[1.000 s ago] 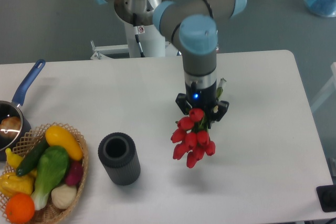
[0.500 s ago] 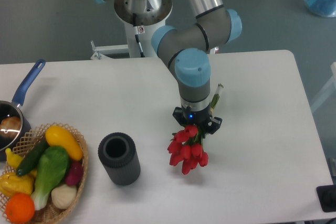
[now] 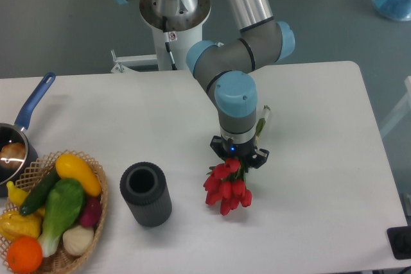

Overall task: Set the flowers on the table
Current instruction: 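Lower the tulip blooms onto the table beside the black vase, then open the gripper to release the stems and lift away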

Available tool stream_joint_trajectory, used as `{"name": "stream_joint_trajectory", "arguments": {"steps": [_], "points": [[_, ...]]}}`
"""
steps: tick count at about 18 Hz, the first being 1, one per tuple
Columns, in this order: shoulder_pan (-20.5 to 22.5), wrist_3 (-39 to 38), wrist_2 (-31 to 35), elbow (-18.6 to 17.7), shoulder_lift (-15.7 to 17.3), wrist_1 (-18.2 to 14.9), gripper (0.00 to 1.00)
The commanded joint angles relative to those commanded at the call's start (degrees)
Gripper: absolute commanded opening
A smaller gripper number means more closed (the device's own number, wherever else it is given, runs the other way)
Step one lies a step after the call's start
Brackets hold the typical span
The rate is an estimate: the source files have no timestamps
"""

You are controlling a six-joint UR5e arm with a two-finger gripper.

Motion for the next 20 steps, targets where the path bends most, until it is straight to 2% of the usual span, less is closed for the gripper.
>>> {"name": "stream_joint_trajectory", "arguments": {"steps": [8,9,11,12,14,15,20], "points": [[0.0,0.0,-0.1,0.3,-1.8,0.2,0.45],[0.0,0.1,-0.2,0.4,-1.7,0.3,0.50],[0.0,0.2,-0.2,0.7,-1.8,0.4,0.53],[0.0,0.2,-0.1,1.1,-1.8,0.4,0.61],[0.0,0.3,0.0,2.0,-1.7,0.4,0.91],[0.0,0.2,0.1,2.5,-1.5,0.4,0.99],[0.1,-0.2,0.4,2.9,0.4,0.4,1.00]]}}
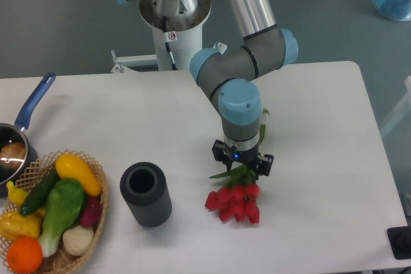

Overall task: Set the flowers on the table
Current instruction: 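Open the gripper to release the stems and lift away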

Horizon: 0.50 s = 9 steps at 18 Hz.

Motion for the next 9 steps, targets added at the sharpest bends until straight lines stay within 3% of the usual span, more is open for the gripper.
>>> {"name": "stream_joint_trajectory", "arguments": {"steps": [7,9], "points": [[1.8,-1.0,0.1,1.0,9.1,0.5,1.00],[2.6,-1.1,-0.3,2.2,10.1,0.6,1.00]]}}
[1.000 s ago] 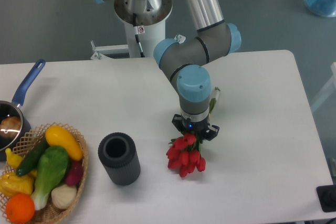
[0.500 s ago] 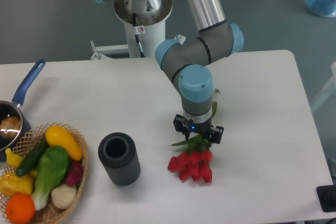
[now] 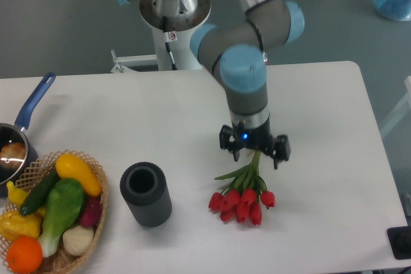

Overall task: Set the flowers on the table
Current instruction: 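Open the gripper to release the stems and lift away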

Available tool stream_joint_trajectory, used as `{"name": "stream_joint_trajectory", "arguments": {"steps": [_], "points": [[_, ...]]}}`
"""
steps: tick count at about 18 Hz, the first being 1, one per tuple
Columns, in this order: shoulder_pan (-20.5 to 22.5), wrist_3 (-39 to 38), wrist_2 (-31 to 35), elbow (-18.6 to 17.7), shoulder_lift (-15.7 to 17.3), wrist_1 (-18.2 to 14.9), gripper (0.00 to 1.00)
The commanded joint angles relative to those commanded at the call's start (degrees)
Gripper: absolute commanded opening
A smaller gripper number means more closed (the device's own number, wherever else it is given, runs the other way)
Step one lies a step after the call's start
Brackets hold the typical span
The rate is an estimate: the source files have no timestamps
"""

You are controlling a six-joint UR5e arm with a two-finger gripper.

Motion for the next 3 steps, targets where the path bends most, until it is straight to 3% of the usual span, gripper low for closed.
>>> {"name": "stream_joint_trajectory", "arguments": {"steps": [3], "points": [[0.3,0.1,0.2,1.1,0.0,0.1,1.00]]}}
